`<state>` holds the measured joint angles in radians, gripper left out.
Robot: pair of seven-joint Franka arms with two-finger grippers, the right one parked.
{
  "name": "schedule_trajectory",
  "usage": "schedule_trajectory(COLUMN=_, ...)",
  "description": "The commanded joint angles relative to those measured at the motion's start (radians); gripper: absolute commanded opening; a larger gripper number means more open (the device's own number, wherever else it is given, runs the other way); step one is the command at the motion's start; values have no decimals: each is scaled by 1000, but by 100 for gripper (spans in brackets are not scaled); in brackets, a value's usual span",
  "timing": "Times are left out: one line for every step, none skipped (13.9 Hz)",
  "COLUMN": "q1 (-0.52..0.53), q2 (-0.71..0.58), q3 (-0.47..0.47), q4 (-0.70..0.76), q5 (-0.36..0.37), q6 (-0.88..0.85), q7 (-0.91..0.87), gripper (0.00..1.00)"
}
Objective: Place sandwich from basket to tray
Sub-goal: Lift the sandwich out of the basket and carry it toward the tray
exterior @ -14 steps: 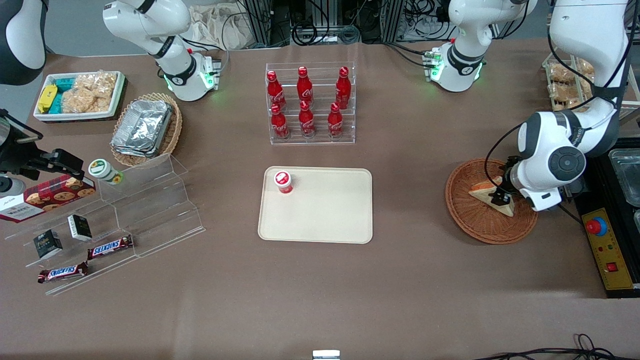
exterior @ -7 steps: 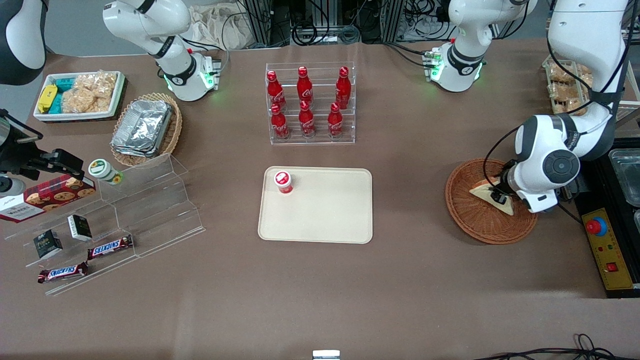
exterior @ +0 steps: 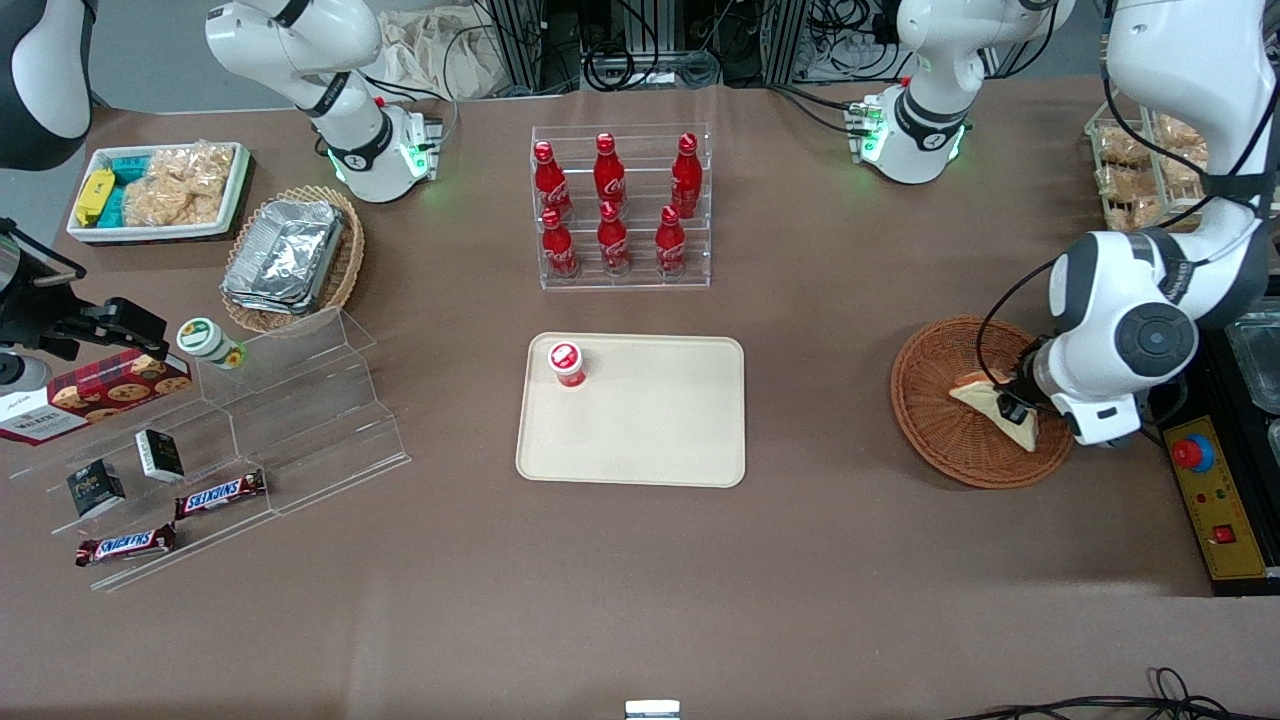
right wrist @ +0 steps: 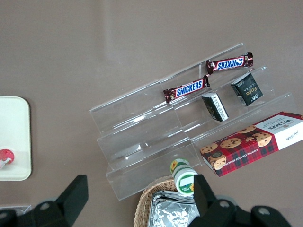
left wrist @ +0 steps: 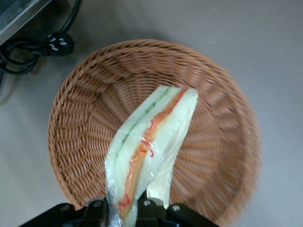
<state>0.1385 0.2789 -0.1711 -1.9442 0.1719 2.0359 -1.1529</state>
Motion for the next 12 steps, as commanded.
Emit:
schedule_trajectory(q1=-20, q2=17, q3=-22, q4=199, q5=-63, q6=-214, q7=100, gripper=0)
schedule_trajectory(q1=-26, q2=17, q3=-33, q4=259, q5=-64, q6=-265, q7=133, gripper=0)
schedule_trajectory(q1=-27, q2=17, q3=-60, q4=313, q5=-75, q6=-293, q7=156, gripper=0)
schedule_trajectory(q1=-25, q2=22, q3=-95, q4=370, q5=-106, q6=-316, q7=163, gripper=0)
schedule_trajectory(q1=-27, q2=34, q3=-126, q4=422, q5=-120, q6=-327, q7=167, gripper=0)
schedule_trajectory(q1=-31, q2=49, q3=-177, q4=468, q5=-117, q6=-327, q7=168, gripper=0)
schedule_trajectory(q1=-34, q2=66, q3=-218, q4=513, q5=-114, q6=-327, q7=170, gripper=0)
schedule_trajectory(q1=-42, q2=83, q3=-261, q4=543, q5=-114, q6=-327, q7=168, gripper=0)
schedule_trajectory(q1=-56, q2=97, q3=-298, q4=559, q5=-114, q6=-324, q7=168, gripper=0)
schedule_trajectory(q1=-72, q2=115, q3=-316, q4=565, q5=-117, q6=-309, q7=165, gripper=0)
schedule_trajectory(q1=-107, q2=143, q3=-327, q4=582, q5=-115, q6=-300, q7=165, gripper=0)
schedule_trajectory(q1=-149, q2=172, q3=-327, q4=602, q5=-112, q6=-290, q7=159, gripper=0)
